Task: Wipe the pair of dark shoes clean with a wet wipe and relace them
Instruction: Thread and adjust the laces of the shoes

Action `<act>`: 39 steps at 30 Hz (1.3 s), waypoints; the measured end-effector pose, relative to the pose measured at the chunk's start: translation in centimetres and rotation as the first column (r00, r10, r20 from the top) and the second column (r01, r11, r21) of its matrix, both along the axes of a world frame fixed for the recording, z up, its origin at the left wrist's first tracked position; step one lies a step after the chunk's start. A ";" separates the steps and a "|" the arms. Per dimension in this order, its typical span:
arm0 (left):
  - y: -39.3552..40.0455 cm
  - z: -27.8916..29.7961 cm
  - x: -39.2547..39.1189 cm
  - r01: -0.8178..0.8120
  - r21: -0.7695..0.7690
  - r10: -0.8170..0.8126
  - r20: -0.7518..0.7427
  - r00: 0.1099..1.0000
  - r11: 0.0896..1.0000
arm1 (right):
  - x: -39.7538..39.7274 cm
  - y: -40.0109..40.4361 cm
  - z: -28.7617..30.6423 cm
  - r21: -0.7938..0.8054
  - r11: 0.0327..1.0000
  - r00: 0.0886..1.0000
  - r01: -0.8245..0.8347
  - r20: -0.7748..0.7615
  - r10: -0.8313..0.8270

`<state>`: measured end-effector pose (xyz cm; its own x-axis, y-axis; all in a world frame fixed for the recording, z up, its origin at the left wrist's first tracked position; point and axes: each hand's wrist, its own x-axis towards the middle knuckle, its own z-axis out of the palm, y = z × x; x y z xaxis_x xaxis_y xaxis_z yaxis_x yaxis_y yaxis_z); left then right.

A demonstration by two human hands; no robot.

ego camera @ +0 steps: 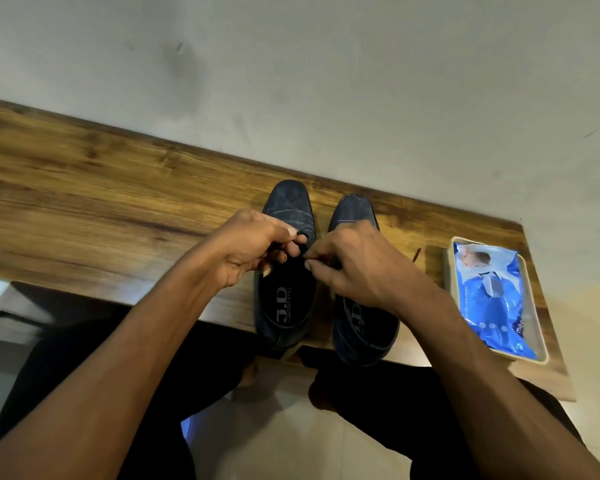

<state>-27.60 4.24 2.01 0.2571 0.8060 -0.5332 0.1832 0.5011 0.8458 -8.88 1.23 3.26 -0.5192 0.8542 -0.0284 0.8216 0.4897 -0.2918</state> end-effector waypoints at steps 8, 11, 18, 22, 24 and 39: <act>-0.2 -0.7 0.3 0.075 0.150 -0.061 -0.097 0.993 0.986 | 0.1 0.7 0.3 -0.148 0.985 0.962 0.093 -0.243 -0.127; -0.2 -0.6 0.3 0.151 0.267 -0.096 -0.207 0.974 0.952 | 0.9 1.5 0.2 -0.121 0.972 0.928 0.203 -0.292 -0.231; 0.0 -0.8 0.2 0.255 0.454 -0.094 -0.347 0.933 0.854 | 0.6 2.6 -1.1 -0.001 0.958 0.915 0.288 -0.295 -0.276; -0.1 -0.8 0.3 0.257 0.486 -0.047 -0.403 0.914 0.835 | 0.6 3.0 -1.4 0.086 0.958 0.924 0.273 -0.300 -0.237; -0.3 -0.9 0.3 0.245 0.502 -0.002 -0.436 0.900 0.830 | 0.6 3.2 -1.6 0.107 0.955 0.921 0.277 -0.312 -0.232; -0.1 -0.9 0.1 0.247 0.472 -0.005 -0.458 0.889 0.846 | -1.3 1.6 -2.8 -0.086 0.950 0.843 0.301 -0.442 -0.307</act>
